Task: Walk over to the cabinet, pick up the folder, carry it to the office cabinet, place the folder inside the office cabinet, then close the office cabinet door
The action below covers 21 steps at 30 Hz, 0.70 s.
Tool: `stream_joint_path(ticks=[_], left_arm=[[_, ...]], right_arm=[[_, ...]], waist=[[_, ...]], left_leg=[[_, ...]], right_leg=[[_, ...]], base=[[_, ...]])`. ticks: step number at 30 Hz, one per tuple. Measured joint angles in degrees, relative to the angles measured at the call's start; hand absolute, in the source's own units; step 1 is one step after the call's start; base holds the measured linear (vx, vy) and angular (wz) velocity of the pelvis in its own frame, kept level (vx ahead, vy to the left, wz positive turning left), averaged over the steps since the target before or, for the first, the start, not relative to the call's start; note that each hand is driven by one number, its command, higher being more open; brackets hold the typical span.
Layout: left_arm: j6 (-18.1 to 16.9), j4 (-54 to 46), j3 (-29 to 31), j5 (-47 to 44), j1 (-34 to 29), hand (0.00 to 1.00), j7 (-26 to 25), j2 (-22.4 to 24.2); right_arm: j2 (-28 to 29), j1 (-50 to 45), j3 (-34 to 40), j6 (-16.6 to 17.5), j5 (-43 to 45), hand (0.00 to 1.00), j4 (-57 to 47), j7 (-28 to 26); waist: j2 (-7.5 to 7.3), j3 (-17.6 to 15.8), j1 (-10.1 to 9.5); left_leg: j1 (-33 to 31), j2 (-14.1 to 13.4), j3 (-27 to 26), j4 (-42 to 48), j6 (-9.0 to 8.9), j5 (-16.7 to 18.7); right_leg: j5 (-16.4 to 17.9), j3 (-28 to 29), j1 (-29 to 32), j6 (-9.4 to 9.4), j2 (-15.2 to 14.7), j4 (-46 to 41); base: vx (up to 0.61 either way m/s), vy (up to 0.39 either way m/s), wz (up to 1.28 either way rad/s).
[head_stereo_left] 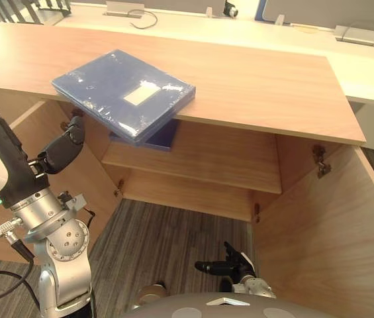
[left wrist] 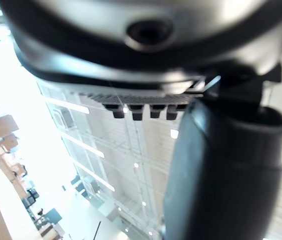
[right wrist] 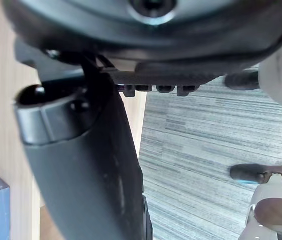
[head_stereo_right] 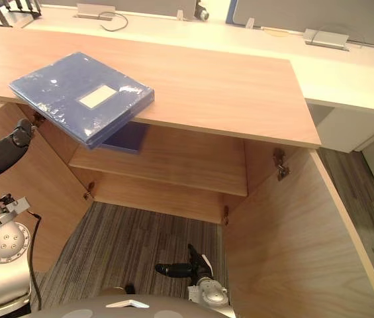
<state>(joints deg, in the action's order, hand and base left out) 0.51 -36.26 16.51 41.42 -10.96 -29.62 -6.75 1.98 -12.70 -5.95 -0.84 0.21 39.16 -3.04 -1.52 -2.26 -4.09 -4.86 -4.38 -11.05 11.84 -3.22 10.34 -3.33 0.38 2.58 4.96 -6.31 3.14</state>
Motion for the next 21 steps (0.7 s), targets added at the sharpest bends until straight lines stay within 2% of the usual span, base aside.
stream_joint_path(ticks=[6,13,21], left_arm=[[0.8,3.3,0.0,4.2,1.9,1.00,1.2,-4.1],[1.0,5.1,0.5,6.3,1.9,1.00,3.8,-8.5],[1.0,5.1,3.4,6.6,1.9,1.00,4.3,-11.6]], right_arm=[[-0.7,-6.2,-3.8,-1.7,-2.1,1.00,-13.1,-1.9],[-2.3,-11.8,-5.9,-2.6,-2.3,1.00,-25.4,-4.2],[-2.5,-14.0,-5.8,-3.5,-4.4,1.00,-31.7,-5.6]], waist=[[0.72,-0.4,1.23],[1.49,-0.6,1.18],[2.86,-0.6,1.14]], left_leg=[[-0.5,-0.2,-0.1,0.1,0.23,-0.1],[-0.8,-0.2,-0.9,0.2,0.34,0.1],[-0.9,-0.3,-0.9,1.0,0.50,0.4]], right_leg=[[-0.4,0.0,0.7,-0.37,0.3,0.2],[-1.0,0.1,0.9,-0.54,0.4,1.1],[-1.0,0.2,0.9,-0.54,0.4,1.2]], base=[[0.00,-0.005,-0.02],[-0.02,-0.006,-0.06],[-0.02,-0.007,-0.03]])
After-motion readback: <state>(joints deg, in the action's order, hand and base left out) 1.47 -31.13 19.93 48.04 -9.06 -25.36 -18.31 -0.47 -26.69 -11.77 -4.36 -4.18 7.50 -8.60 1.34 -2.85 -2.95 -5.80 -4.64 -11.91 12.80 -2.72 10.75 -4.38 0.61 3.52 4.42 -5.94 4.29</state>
